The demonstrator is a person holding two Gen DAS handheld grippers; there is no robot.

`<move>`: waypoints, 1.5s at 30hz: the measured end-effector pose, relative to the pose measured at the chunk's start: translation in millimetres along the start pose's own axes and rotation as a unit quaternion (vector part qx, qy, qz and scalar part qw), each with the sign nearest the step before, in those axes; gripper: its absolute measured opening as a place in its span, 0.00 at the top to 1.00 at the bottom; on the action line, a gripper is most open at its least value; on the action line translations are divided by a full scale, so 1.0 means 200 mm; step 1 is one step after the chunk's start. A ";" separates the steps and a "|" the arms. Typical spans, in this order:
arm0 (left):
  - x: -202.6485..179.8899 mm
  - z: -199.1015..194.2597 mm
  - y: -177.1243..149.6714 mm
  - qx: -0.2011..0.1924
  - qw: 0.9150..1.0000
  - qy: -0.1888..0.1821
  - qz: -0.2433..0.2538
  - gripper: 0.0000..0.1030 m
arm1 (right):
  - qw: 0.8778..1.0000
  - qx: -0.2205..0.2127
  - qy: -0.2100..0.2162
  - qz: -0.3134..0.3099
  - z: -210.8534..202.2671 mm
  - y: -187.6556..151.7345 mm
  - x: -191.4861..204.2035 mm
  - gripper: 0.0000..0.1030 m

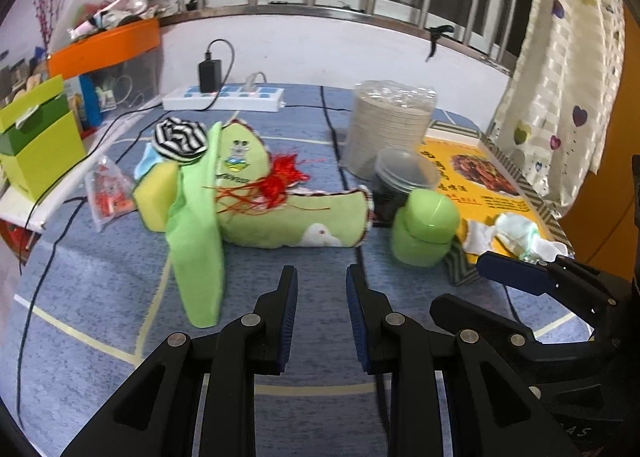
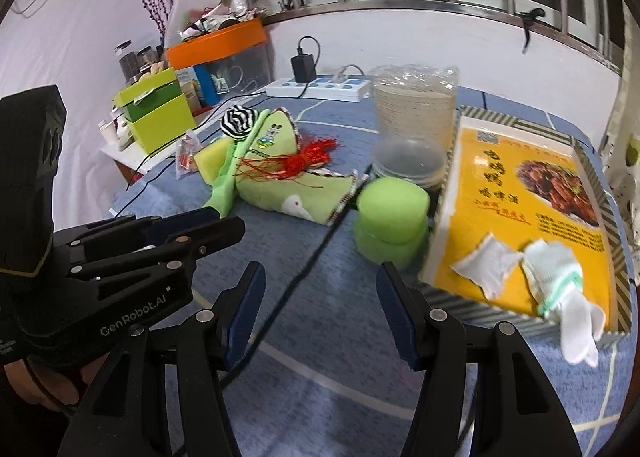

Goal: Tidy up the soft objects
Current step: 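Move the left tool to the yellow sponge while the right tool reaches the green cloth, then close the left tool on the yellow sponge while the right tool grasps the green cloth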

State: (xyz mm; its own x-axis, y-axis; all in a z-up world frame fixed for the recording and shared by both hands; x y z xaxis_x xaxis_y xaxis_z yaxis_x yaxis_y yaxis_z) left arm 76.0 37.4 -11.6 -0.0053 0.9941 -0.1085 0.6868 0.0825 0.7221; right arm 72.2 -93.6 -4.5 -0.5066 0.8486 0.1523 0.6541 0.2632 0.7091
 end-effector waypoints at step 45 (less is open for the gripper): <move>0.77 0.32 0.23 -0.021 0.990 0.053 -0.128 0.62 | 0.997 0.022 0.060 -0.049 0.49 0.30 0.28 0.43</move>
State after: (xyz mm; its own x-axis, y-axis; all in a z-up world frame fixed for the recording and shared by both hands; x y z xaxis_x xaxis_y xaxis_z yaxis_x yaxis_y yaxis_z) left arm 153.3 189.9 -39.0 -0.2537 0.9415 -0.2217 0.6216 0.3343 0.7084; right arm 139.0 15.0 -20.8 -0.6308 0.7577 0.1674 0.6216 0.3643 0.6935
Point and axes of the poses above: each gripper's, at about its wrist camera, not at the fingertips, and z roughly the way its jaws point, x to its left, y to its top, the point moved 3 cm from there along z, roughly the way its jaws point
